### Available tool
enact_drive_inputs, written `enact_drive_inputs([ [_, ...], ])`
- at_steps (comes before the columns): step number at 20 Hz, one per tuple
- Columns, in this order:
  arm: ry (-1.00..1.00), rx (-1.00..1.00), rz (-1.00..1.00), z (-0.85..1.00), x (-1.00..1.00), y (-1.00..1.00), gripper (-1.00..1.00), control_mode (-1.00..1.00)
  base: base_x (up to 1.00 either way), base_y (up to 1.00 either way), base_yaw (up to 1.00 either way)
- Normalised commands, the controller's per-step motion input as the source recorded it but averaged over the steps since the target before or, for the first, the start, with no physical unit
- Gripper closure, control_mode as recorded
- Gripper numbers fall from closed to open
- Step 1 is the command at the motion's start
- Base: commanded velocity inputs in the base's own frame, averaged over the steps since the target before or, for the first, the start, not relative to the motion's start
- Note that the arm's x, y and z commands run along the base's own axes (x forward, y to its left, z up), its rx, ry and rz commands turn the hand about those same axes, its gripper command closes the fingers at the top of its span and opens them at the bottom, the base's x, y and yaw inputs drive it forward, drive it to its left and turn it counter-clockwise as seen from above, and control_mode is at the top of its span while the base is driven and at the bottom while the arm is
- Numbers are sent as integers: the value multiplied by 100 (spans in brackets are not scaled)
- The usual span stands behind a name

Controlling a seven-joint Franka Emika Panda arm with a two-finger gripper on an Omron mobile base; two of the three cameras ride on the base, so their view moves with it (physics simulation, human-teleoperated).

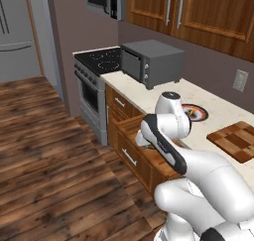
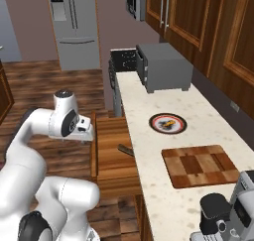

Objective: Pick up the knife from the drawer and place it on the cutting board. Then place the meat from the plate to the cutting board.

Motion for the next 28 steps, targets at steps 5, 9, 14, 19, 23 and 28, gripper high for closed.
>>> enact_drive_inputs([
  [5,0,0,10,-29,0,-1,-100,-100,0,0,0],
  [9,0,0,13,-49,4,-14,-100,-100,0,0,0],
  [14,0,0,11,-44,1,-4,-100,-100,0,0,0],
  [19,0,0,4,-15,12,-6,-100,-100,0,0,0],
  [23,2,0,1,-16,19,0,-100,-100,0,0,0],
  [28,2,0,0,-15,23,0,-100,-100,0,0,0],
])
